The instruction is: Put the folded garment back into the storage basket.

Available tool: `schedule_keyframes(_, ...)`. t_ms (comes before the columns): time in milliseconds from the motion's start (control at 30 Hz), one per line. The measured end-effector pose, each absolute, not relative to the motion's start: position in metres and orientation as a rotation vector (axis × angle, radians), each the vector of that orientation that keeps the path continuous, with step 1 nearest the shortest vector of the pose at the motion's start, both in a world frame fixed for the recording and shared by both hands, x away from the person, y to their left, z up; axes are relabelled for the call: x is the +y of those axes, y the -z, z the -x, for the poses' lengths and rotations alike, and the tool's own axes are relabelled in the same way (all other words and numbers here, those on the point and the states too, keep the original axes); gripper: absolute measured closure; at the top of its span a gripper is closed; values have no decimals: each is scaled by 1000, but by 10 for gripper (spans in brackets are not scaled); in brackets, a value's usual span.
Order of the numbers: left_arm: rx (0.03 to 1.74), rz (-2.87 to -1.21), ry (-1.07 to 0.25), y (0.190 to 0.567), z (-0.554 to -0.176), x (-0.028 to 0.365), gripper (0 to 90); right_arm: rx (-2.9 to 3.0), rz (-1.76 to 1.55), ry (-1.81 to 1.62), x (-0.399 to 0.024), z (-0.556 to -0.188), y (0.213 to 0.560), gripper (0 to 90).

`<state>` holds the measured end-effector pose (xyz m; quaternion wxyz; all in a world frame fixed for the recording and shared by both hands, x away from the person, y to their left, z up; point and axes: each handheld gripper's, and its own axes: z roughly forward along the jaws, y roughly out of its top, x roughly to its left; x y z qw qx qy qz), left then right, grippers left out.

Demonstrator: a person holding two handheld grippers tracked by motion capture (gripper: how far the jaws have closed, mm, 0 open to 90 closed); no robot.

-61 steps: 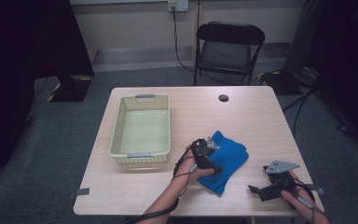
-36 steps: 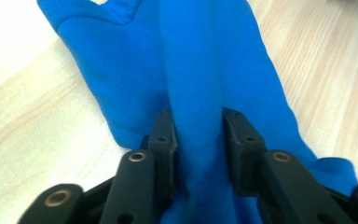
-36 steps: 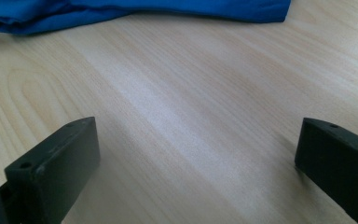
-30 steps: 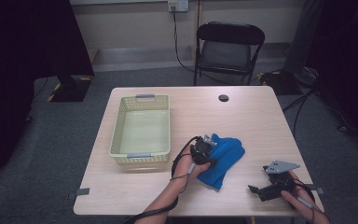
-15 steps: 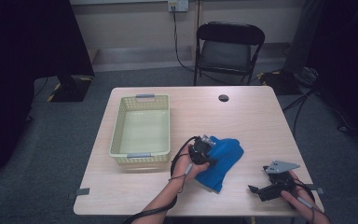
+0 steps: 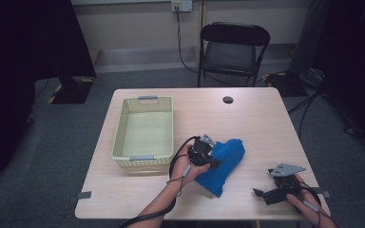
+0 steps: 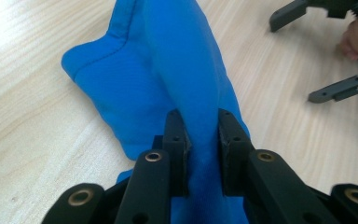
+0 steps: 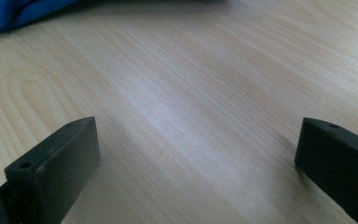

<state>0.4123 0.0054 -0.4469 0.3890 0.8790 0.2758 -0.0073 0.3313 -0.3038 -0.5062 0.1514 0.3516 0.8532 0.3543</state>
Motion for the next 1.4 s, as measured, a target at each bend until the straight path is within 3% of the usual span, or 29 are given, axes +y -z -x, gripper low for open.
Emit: schedule_keyframes(1400, 700, -2136, 21, 388, -405, 39, 766, 2450, -1009, -1017, -304, -331, 506, 0)
